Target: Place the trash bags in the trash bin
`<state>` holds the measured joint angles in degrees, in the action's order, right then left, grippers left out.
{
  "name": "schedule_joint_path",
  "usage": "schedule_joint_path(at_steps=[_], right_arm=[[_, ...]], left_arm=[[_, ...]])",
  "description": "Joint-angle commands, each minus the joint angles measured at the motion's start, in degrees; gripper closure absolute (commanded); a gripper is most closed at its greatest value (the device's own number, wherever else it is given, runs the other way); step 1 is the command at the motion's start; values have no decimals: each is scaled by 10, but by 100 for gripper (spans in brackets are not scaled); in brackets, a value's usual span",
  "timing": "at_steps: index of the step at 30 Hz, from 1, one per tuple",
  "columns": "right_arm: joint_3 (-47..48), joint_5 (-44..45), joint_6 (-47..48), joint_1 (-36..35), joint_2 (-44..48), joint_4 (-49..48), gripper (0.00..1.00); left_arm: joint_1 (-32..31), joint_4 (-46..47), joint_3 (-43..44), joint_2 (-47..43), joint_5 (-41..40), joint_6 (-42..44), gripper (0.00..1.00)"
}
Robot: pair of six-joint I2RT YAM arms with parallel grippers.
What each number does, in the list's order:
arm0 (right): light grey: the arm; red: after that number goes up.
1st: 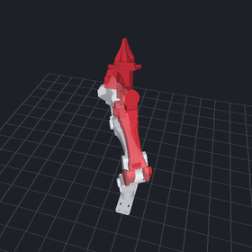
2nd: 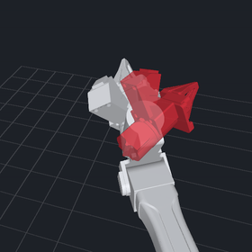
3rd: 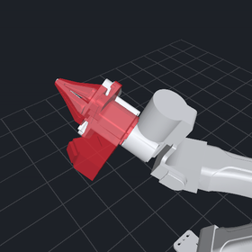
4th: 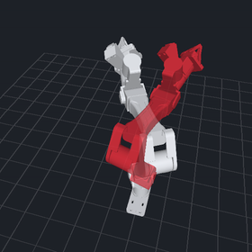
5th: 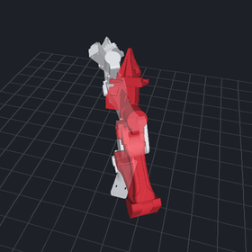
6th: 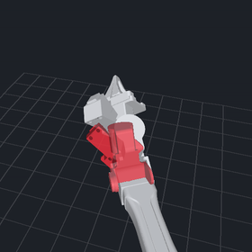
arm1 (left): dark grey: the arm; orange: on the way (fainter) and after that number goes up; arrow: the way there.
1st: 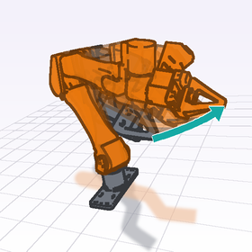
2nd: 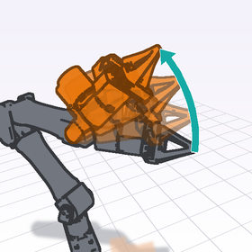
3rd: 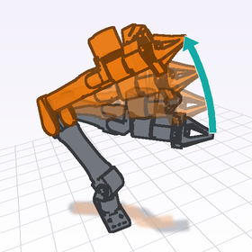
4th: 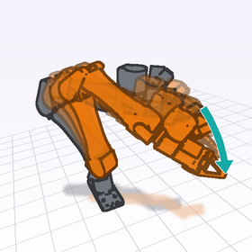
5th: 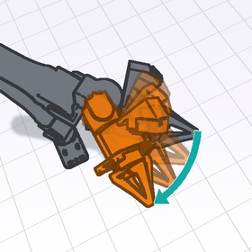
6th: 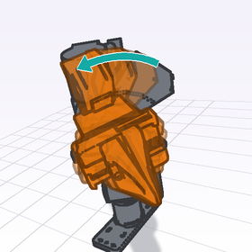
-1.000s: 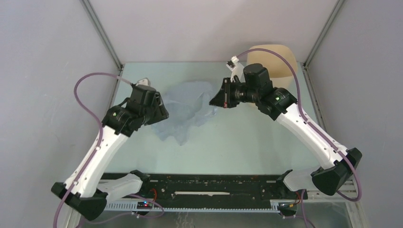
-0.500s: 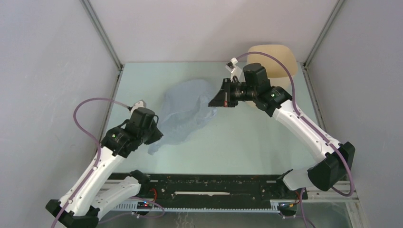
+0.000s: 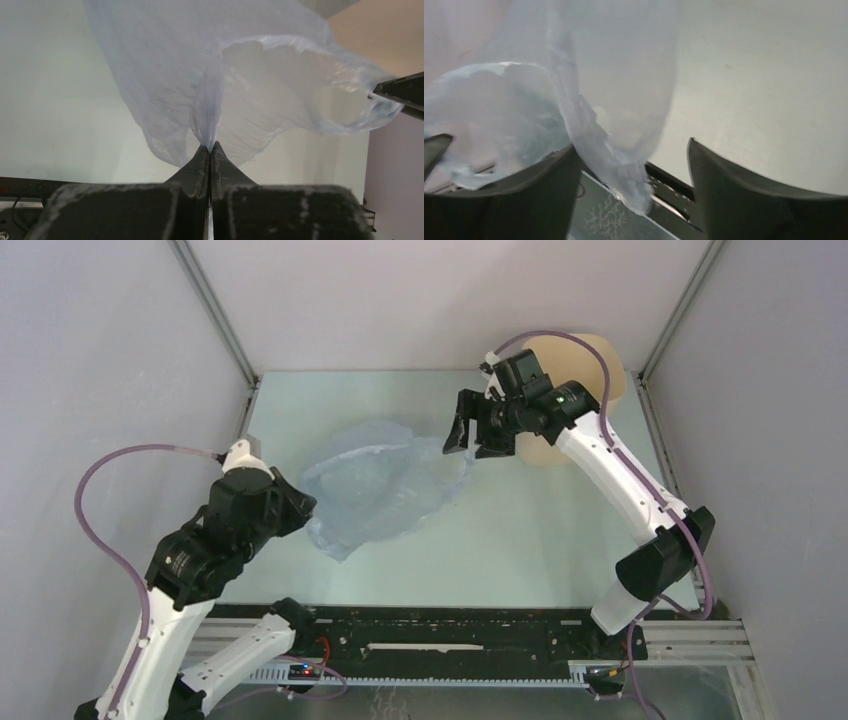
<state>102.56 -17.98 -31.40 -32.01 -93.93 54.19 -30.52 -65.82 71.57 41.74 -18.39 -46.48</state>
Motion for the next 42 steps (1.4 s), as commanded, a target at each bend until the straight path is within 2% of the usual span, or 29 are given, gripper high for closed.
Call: schedule_joint_path(at_steps=[1, 2, 5, 8, 12, 15, 18, 28, 42], right_arm=[[24, 63, 55, 26, 47, 97, 4], [27, 64, 56, 39, 58, 96, 1], [39, 68, 55, 93, 87, 96, 0], [42, 81, 46, 174, 110, 95, 0], [12, 67, 29, 283, 136, 75, 3], [3, 75, 10, 349, 134, 56, 4], [15, 79, -4, 386, 106, 42, 5], [99, 202, 14, 410, -8, 78, 9], [27, 177, 22, 371, -34, 41, 25]], left_arm=[[-1, -12, 46, 31, -9, 24, 100], [0, -10, 54, 36, -7, 37, 100], [4, -8, 85, 57, -2, 66, 100], [9, -10, 115, 80, 7, 99, 100], [13, -3, 144, 110, 58, 144, 100], [13, 2, 157, 126, 89, 160, 100], [13, 2, 167, 140, 97, 178, 100], [14, -5, 182, 162, 99, 191, 100], [16, 4, 169, 152, 90, 175, 100]])
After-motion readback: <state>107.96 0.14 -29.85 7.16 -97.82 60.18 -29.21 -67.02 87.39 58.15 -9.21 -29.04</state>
